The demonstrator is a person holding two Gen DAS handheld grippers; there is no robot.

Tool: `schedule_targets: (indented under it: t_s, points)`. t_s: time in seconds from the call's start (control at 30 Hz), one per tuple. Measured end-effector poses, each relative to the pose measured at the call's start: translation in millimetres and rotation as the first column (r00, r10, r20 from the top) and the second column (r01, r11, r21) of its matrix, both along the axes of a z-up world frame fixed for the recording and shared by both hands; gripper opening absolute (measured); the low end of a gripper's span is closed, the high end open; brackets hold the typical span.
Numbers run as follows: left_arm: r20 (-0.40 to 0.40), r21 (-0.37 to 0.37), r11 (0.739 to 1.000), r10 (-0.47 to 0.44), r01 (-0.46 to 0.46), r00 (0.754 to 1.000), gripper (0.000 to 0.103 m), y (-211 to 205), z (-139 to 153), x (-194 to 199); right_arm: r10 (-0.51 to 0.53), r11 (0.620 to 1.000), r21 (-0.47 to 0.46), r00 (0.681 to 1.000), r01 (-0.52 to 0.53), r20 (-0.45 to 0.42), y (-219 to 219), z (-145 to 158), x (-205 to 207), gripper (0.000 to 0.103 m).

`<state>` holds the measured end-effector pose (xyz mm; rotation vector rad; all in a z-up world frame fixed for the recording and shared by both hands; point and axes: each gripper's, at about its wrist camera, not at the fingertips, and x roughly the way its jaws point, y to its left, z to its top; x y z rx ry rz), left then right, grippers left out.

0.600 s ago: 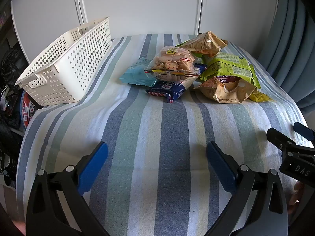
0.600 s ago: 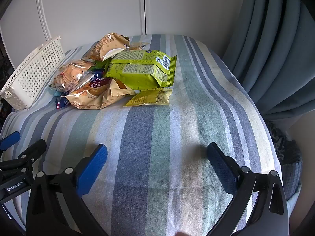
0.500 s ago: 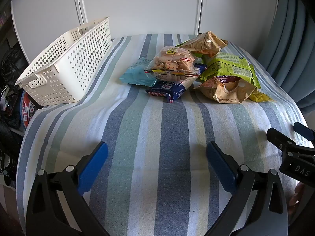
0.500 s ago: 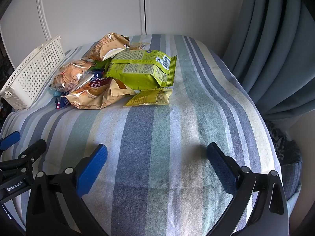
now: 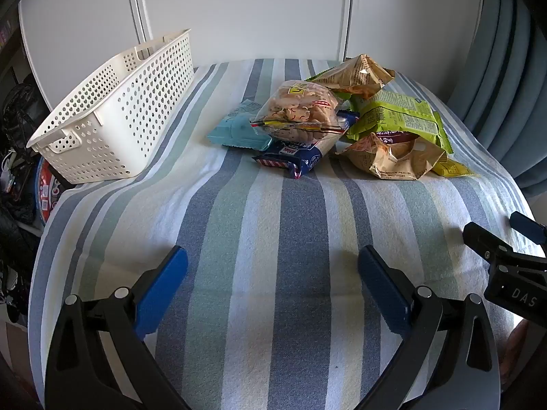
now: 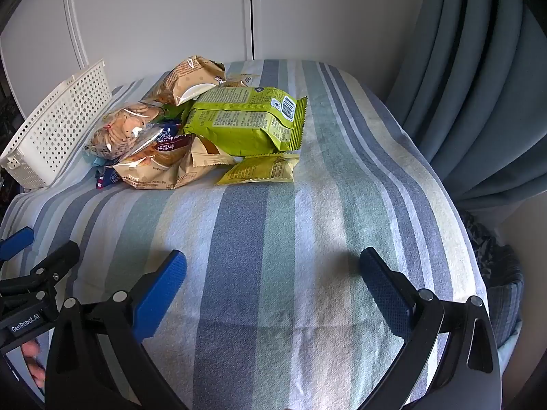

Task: Organize snacks

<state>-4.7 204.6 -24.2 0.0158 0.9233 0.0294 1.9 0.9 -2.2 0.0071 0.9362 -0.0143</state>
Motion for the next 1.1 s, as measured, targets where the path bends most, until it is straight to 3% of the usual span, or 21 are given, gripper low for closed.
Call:
schedule_targets:
  t_s: [1.1]
  points:
    - [0.001,-0.003,1.000,0.002,-0.002,1.000,0.101,-0.8,1.6,1.1,0.000,1.000,-0.005,1.000,0.000,0.002,0.7,0.6,0.0,0.098]
